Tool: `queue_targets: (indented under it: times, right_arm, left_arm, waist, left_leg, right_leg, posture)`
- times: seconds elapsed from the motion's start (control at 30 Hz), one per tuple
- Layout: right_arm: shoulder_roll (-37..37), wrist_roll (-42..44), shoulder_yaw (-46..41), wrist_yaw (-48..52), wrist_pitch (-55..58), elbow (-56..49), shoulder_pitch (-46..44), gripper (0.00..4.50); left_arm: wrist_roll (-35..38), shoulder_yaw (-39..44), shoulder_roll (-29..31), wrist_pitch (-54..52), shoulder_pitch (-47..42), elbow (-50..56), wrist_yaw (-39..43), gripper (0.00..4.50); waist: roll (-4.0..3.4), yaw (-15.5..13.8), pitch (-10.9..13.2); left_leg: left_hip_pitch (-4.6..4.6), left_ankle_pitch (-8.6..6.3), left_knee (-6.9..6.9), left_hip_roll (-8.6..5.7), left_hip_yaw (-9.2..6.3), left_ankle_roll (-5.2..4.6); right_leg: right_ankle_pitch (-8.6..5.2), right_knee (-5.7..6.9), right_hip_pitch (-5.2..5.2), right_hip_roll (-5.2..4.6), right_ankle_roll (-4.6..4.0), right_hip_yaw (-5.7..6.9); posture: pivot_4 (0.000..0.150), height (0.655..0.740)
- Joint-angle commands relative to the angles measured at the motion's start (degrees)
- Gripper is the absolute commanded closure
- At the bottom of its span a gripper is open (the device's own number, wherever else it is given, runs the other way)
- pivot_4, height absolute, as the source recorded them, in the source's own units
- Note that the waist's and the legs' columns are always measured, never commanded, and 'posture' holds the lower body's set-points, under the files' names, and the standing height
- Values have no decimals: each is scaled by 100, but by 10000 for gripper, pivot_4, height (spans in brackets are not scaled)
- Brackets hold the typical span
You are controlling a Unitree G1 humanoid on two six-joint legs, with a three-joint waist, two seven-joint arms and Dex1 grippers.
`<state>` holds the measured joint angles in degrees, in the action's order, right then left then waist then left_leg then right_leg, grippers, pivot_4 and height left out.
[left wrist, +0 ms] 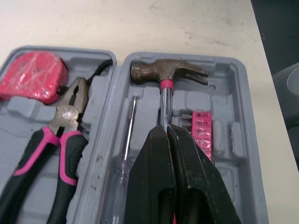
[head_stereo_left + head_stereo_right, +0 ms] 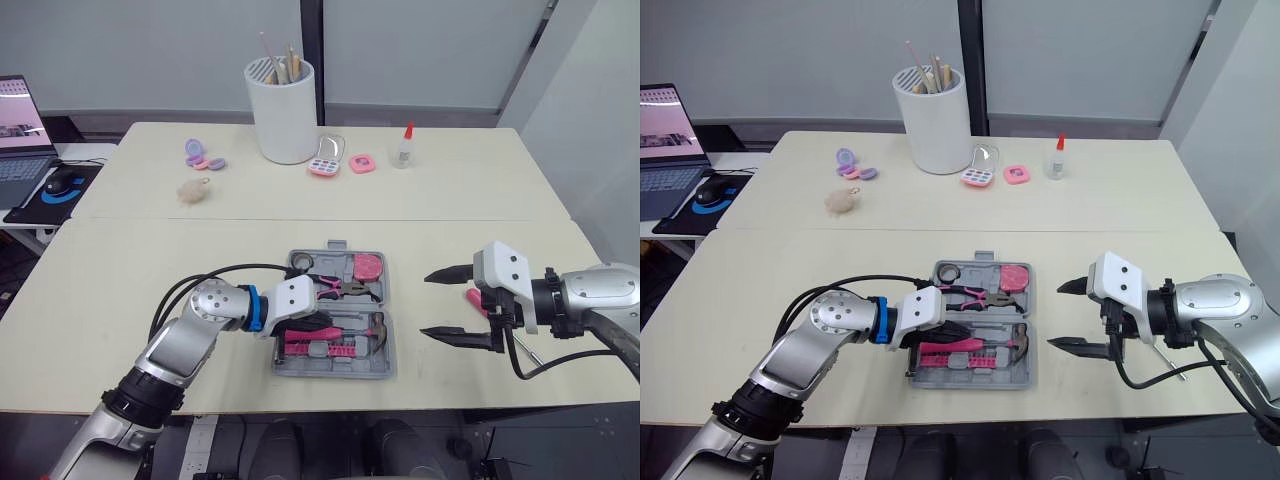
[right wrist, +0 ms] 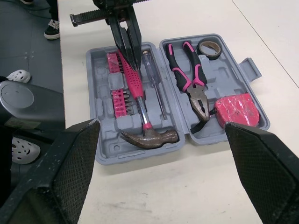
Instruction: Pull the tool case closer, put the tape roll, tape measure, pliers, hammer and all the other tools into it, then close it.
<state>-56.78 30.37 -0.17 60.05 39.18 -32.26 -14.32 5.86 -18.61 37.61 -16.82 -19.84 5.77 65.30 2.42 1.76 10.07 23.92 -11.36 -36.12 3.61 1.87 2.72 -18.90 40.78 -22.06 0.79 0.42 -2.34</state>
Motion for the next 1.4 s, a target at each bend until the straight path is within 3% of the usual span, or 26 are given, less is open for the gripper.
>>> queue_targets:
  times: [0.03,1.07,1.4]
  right_arm:
    - [-101,57,-123,47,-22,-142,-57,0]
    - [-191,160,-296,-27,169,-267,31,0]
    - [-87,111,-273,-44,67,-70,7,0]
  left_arm:
    - [-83,-21,-19,243,33,-50,-55,44651]
    - [-860,-537,-523,1080,-84,-1265,-218,44651]
    - [-451,-122,-538,913,-46,-731,-274,44651]
  waist:
    - [0,-1,0]
    - [-6,-8,-4]
    - [-9,-8,-6]
  left_leg:
    - [0,0,0,1,0,0]
    - [-1,0,0,-2,1,0]
    - [-2,0,0,-1,1,0]
  right_leg:
    - [0,0,0,0,0,0]
    - [2,0,2,-3,-2,-1]
    - [2,0,4,-6,-2,0]
  posture:
    - [1500,7400]
    - [1500,7400]
    - [1500,7400]
